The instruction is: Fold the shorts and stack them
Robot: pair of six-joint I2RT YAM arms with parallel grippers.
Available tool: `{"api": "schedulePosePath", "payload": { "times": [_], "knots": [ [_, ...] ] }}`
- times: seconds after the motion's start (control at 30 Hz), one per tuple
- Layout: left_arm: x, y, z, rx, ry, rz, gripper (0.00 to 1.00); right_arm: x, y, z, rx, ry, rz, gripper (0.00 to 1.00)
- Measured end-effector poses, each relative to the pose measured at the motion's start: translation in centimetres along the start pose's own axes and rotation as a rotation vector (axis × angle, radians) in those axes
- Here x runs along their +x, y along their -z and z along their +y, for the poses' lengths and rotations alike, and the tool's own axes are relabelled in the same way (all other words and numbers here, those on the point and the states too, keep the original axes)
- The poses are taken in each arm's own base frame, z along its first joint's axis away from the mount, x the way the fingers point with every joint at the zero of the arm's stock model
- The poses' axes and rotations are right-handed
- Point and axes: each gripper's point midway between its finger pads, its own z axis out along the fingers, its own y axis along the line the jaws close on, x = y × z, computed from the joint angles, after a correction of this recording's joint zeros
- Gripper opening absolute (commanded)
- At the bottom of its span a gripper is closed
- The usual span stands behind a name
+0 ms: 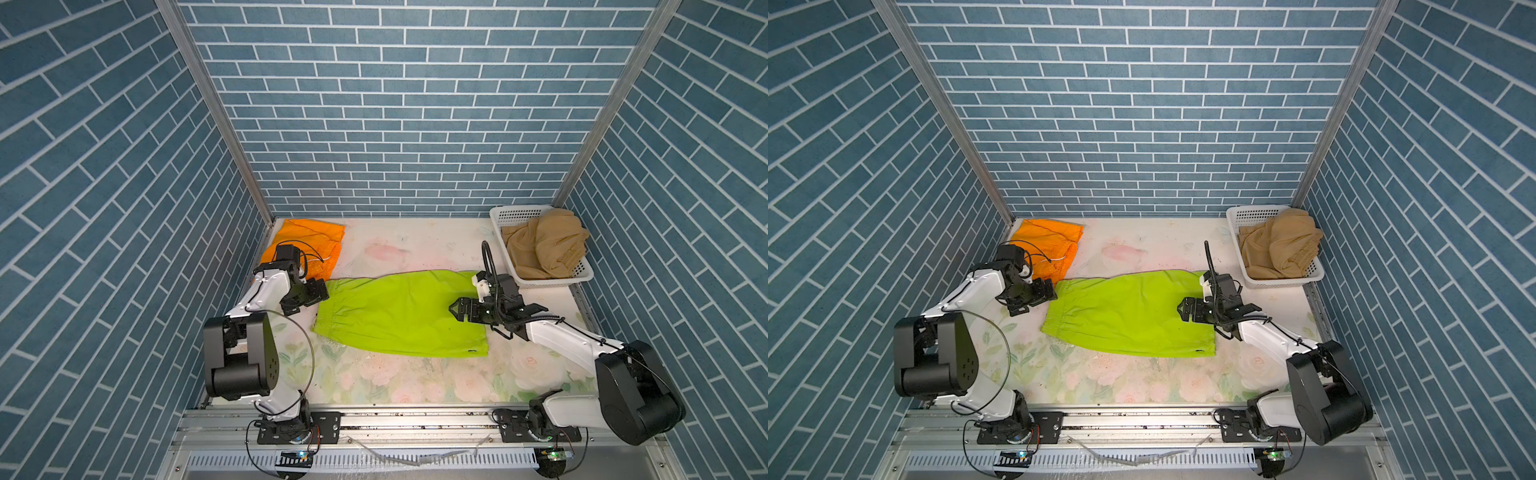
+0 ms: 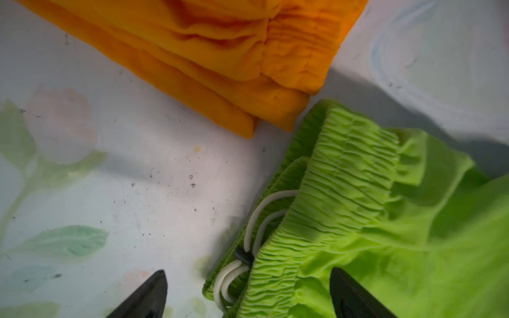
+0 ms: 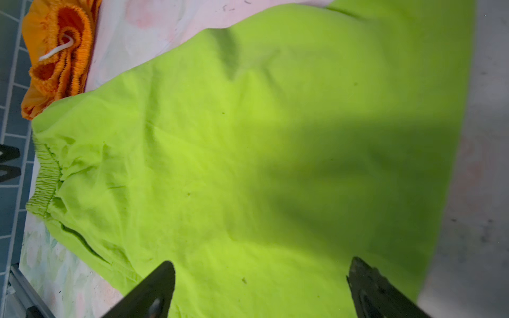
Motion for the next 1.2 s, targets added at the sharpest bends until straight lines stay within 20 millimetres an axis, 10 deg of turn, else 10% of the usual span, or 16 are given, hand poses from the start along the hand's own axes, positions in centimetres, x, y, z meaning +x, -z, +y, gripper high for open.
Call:
{"api": "schedulePosePath", "payload": {
  "times": [0.43, 0.97, 1.2],
  "knots": [
    [2.8, -4.2, -1.1, -0.066, -0.131, 0.147, 0.69, 0.1, 0.6, -3.3, 0.006, -0.117, 0.013, 0.99],
    [3.2, -4.8, -3.2, -0.234, -0.307, 0.158, 0.02, -1.2, 1.2, -5.3, -0.025, -0.210, -0.036, 0.98],
    [3.5, -4.7, -3.6, -0.254, -0.318, 0.148, 0.00, -0.8, 0.1, -6.7, 0.011, -0.249, 0.002, 0.98]
  ]
}}
